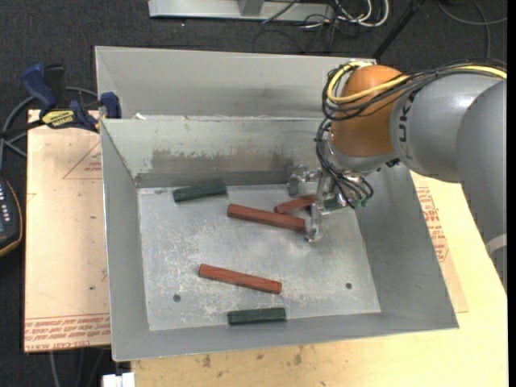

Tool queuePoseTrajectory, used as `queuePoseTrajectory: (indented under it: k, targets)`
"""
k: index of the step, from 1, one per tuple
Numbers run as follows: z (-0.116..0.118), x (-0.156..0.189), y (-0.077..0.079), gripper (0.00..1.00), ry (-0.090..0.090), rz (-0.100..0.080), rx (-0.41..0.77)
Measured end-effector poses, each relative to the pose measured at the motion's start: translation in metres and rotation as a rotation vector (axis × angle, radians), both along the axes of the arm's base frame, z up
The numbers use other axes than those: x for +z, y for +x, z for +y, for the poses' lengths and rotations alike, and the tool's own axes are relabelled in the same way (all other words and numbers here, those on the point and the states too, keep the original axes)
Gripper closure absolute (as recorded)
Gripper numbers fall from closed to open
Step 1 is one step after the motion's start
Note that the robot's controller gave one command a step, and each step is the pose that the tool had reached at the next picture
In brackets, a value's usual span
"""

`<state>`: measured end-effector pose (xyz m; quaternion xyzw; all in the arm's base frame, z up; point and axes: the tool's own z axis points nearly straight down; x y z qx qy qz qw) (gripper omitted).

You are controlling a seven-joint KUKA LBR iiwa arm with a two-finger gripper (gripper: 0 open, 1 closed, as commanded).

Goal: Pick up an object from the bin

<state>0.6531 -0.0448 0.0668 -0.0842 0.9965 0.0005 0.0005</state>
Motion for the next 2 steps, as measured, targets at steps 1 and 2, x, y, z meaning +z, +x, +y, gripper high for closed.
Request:
queuePoseTrajectory:
  k: [1, 2]
  targets:
    - [0.0, 0.004, 0.001, 1.0, 0.0, -0.002, 0.001]
    - [-0.021, 0.153, -0.005, 1.0, -0.002, -0.012, -0.029]
